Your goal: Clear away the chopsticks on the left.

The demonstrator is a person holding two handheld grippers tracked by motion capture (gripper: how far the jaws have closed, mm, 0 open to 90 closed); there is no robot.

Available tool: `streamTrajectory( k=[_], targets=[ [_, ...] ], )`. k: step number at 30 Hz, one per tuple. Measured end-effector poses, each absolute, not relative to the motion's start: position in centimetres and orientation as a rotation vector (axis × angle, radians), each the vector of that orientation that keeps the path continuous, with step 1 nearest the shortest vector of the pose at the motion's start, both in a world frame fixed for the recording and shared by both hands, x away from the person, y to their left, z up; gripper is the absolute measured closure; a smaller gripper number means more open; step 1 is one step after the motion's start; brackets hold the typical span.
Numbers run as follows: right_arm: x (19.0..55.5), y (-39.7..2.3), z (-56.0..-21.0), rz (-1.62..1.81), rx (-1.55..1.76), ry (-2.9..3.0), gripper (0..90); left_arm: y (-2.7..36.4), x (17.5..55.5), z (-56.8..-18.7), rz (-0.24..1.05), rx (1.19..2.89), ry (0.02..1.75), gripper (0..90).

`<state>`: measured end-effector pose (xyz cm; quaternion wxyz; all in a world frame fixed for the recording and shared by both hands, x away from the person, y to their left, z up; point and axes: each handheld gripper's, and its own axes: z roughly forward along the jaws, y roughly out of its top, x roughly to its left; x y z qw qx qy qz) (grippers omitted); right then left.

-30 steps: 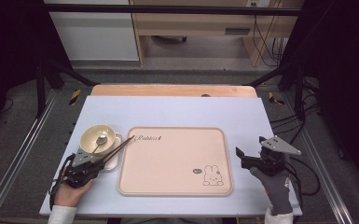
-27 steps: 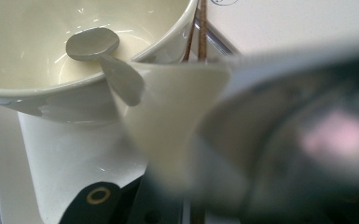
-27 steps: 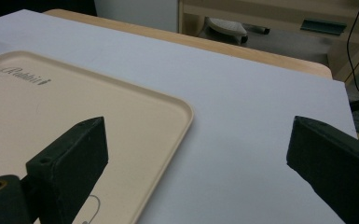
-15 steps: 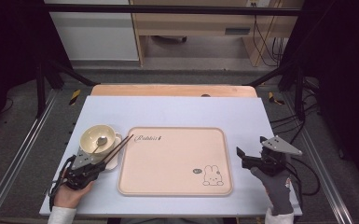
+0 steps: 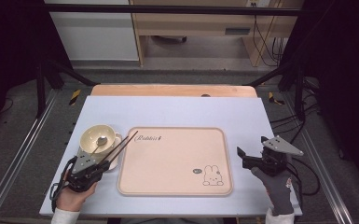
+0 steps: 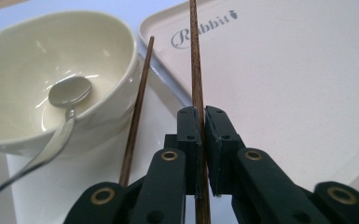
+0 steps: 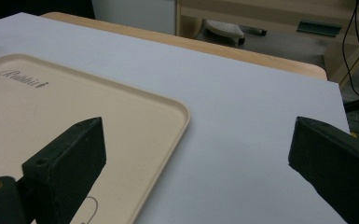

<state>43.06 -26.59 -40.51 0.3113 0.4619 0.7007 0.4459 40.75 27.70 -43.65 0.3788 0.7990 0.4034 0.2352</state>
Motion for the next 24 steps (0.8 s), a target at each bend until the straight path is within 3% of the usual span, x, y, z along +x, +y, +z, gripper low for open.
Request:
streamTrajectory(
  k=[7, 24],
  targets=[
    [43.0, -26.6, -40.5, 1.178, 1.218, 1.847, 3.5, 24.7, 40.4, -43.0, 0.62, 2.033, 1.022, 84.9],
    [43.3, -26.2, -40.9, 1.162, 1.223, 1.864, 3.4, 21.8, 39.8, -41.6, 0.656, 1.916, 1.066, 84.9]
  ],
)
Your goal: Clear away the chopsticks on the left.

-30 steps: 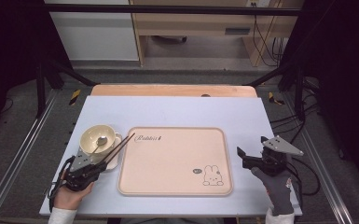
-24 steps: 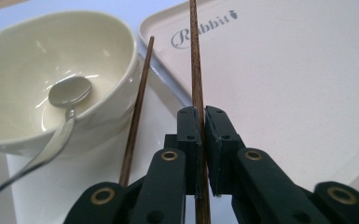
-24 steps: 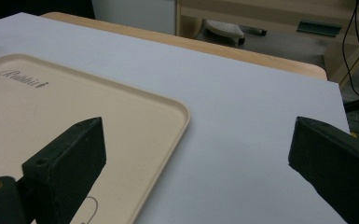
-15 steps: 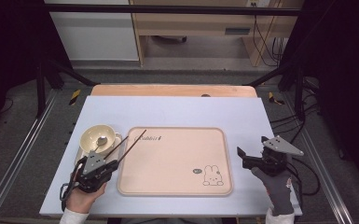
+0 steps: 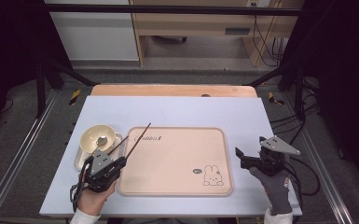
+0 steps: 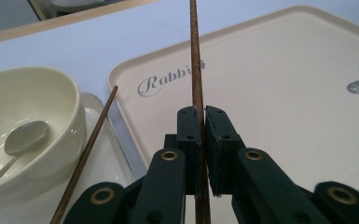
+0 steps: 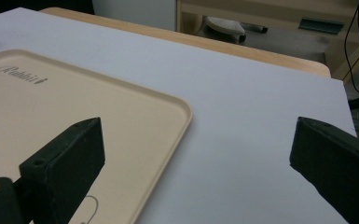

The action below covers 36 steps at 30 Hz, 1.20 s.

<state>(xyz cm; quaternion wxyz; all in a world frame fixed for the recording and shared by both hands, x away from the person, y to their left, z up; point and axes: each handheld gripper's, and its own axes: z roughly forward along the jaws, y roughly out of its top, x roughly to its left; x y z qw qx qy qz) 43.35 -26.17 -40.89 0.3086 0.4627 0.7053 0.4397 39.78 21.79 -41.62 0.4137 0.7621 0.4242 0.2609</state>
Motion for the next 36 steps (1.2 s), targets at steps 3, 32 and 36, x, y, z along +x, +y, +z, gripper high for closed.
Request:
streamTrajectory(
  k=[3, 32, 36],
  targets=[
    [43.3, -26.2, -40.9, 1.165, 1.224, 1.863, 3.4, 21.4, 40.0, -41.4, 0.662, 1.909, 1.075, 84.9],
    [43.4, -26.1, -41.0, 1.177, 1.22, 1.875, 3.6, 19.0, 40.8, -43.5, 0.703, 1.642, 1.368, 84.9],
    [43.3, -26.1, -41.0, 1.186, 1.221, 1.873, 3.6, 19.0, 40.6, -44.5, 0.693, 1.609, 1.417, 84.9]
  ],
)
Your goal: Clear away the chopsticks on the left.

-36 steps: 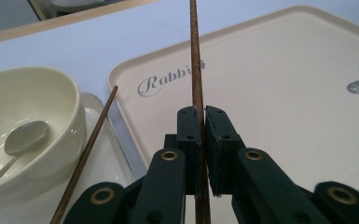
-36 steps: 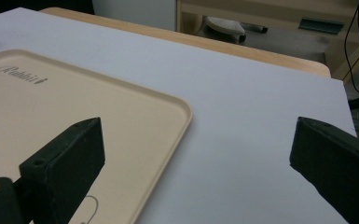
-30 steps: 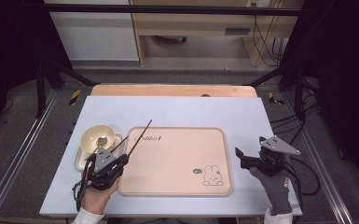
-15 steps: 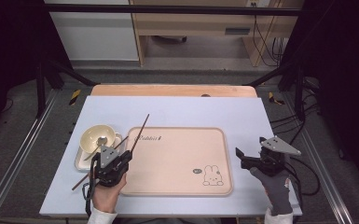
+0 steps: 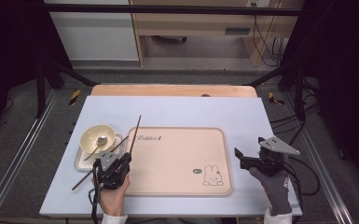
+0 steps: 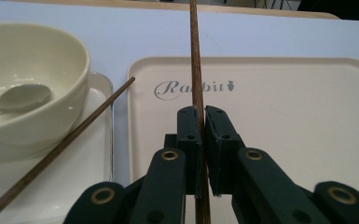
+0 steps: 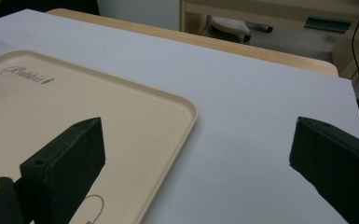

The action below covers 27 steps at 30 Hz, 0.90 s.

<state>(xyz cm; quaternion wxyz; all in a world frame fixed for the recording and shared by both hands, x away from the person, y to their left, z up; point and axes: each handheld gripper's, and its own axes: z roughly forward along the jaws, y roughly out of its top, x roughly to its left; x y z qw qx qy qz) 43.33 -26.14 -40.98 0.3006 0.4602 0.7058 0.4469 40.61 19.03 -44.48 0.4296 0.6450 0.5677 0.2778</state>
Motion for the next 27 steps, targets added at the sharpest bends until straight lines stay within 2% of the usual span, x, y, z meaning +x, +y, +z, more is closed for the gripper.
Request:
streamTrajectory(
  k=[10, 27],
  targets=[
    [43.5, -25.9, -41.2, 1.175, 1.217, 1.887, 3.6, 18.8, 40.8, -46.2, 0.704, 1.585, 1.495, 85.0],
    [43.5, -25.8, -41.2, 1.169, 1.218, 1.89, 3.6, 19.0, 41.6, -47.7, 0.702, 1.635, 1.581, 85.0]
  ],
)
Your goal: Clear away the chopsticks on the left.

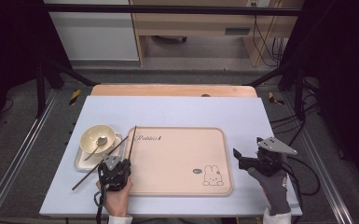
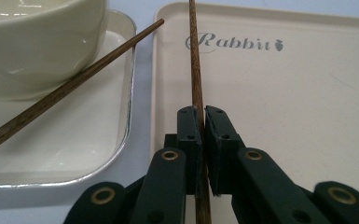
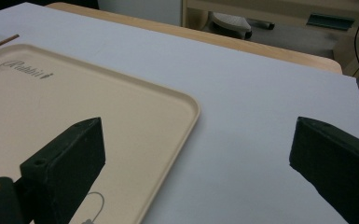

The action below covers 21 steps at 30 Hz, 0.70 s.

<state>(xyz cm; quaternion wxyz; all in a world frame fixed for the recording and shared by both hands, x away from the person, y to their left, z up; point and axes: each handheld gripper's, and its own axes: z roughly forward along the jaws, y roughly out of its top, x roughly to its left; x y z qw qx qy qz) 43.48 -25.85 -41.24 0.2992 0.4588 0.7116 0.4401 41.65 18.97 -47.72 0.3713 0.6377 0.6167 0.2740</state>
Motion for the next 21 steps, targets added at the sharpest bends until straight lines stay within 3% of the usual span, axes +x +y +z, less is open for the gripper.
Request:
streamTrajectory(
  k=[21],
  targets=[
    [43.45, -25.9, -41.2, 1.168, 1.216, 1.884, 3.6, 18.63, 41.92, -48.31, 0.695, 1.675, 1.59, 81.4]
  ],
)
